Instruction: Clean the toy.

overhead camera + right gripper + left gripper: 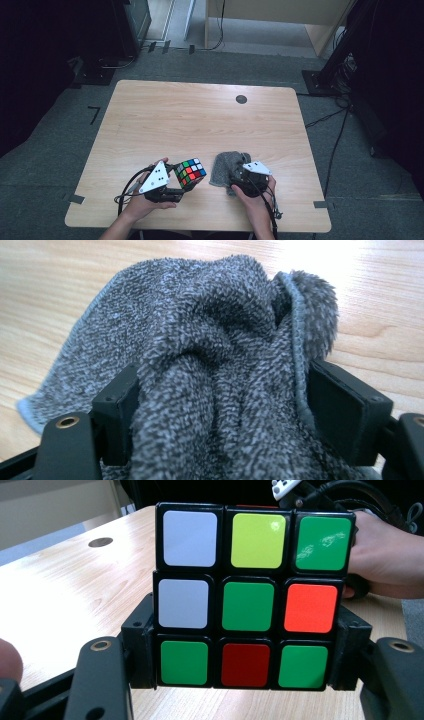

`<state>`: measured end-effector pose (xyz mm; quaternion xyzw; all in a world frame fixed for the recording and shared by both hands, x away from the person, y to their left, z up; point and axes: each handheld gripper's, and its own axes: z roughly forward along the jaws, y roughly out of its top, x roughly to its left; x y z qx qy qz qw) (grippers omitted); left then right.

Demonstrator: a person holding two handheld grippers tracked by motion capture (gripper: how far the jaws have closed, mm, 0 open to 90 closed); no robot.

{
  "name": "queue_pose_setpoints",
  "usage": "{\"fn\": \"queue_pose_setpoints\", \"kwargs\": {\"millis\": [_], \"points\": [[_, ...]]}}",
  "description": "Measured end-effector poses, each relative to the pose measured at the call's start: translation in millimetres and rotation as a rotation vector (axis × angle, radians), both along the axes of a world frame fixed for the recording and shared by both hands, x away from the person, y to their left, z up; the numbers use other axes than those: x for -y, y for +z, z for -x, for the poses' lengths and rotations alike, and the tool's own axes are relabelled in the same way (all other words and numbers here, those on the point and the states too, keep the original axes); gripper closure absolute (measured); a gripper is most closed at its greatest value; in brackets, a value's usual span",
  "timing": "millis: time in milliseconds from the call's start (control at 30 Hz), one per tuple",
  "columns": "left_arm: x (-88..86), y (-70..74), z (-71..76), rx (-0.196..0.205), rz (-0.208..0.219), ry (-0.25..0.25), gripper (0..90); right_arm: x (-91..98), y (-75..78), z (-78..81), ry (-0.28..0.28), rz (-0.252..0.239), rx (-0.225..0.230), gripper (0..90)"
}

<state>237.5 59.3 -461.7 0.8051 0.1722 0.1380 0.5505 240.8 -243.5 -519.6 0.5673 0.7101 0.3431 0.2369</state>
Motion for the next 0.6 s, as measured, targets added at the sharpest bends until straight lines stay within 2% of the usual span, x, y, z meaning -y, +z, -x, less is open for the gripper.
{"fn": "queue_pose_setpoints", "kwargs": {"millis": [67,233,400,533,600], "points": [[-1.2,1.0,-1.6,-0.02,0.016,0.011,33.6,-2.5,-3.3,1.8,0.021,0.044,0.022,22.3],[-7.1,3.7,-5.3,-0.057,0.059,0.017,33.6,-2.3,-3.4,2.2,0.031,0.05,0.024,22.6],[-9.7,5.7,-5.2,-0.039,0.07,0.037,33.7,-3.7,-3.3,2.5,0.023,0.064,0.026,23.2],[-10.5,6.4,-4.4,-0.031,0.076,0.043,33.7,-6.7,-3.0,6.3,0.001,0.093,0.049,34.7],[-10.9,6.5,-4.4,-0.031,0.077,0.046,33.7,-7.2,-2.8,8.5,0.002,0.104,0.063,45.8]]}}
